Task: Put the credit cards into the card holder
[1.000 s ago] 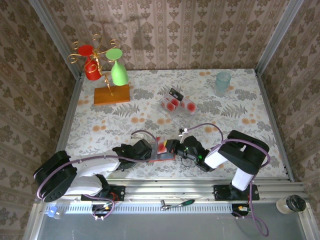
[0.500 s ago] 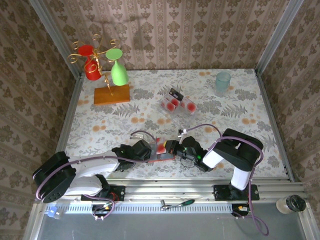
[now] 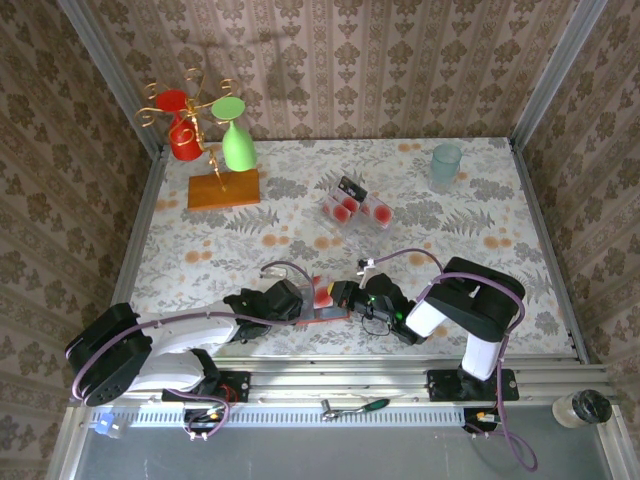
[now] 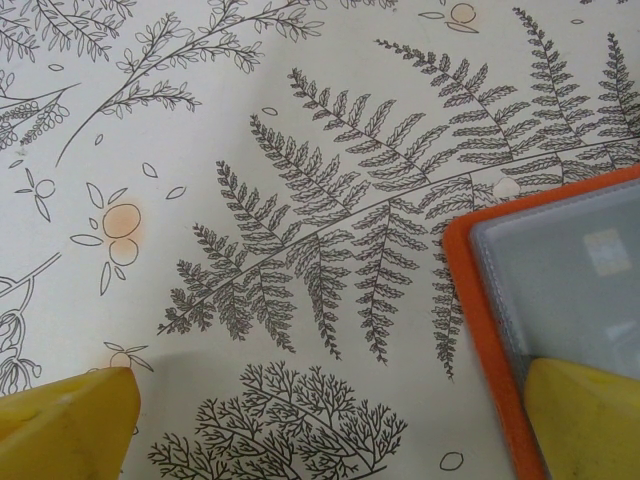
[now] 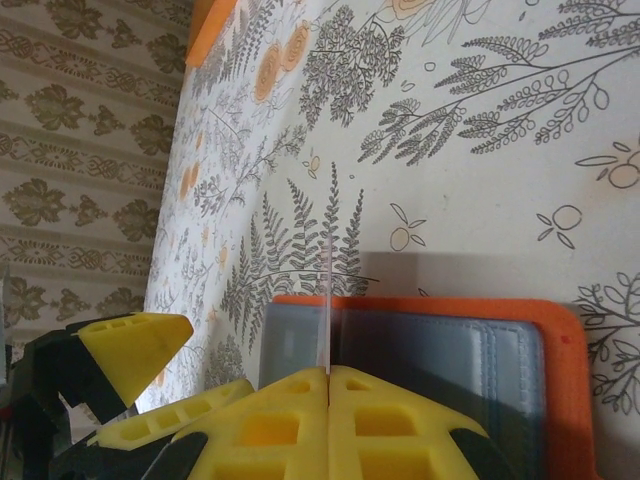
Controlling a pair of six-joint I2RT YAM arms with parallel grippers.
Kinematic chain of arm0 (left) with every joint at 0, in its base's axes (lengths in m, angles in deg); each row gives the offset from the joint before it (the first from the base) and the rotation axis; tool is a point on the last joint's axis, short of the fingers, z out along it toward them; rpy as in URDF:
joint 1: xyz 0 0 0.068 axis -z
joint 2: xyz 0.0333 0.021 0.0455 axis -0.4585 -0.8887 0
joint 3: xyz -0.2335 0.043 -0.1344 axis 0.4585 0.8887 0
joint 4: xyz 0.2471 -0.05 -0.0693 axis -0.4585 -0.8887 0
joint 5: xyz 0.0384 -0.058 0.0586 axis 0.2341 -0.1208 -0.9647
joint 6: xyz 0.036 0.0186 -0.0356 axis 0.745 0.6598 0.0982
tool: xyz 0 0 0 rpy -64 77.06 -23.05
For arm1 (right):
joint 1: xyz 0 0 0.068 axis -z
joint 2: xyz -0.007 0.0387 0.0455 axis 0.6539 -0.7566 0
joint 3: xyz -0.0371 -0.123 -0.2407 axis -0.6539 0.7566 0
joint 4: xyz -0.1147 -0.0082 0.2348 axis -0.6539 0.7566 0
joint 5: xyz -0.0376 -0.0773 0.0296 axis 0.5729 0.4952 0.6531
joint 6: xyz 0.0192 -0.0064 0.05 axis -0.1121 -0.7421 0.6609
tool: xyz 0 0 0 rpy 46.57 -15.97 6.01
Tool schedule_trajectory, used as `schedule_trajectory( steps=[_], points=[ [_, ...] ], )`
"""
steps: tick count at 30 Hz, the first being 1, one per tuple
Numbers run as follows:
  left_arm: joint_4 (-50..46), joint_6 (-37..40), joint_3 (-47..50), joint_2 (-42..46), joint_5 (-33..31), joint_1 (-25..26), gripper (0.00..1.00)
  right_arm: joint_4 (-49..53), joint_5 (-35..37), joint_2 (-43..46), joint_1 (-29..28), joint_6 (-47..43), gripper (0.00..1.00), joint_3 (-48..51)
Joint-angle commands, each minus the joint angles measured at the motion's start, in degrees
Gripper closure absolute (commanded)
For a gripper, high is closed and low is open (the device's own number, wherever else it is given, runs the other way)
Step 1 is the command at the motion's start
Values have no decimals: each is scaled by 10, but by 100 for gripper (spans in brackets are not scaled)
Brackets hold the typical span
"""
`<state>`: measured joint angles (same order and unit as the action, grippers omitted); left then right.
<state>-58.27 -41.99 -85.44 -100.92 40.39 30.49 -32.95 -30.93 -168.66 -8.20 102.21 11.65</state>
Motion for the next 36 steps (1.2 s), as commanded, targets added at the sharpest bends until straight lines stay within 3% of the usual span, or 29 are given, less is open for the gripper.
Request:
schedule_trajectory(
  steps=[1,36],
  points=[
    [-18,-6,12,6,-5,4,0,-5,3,-8,-4,-8,100,7],
    [-18,-7,12,5,-6,4,0,60,25,15,-35,-11,100,25]
  ],
)
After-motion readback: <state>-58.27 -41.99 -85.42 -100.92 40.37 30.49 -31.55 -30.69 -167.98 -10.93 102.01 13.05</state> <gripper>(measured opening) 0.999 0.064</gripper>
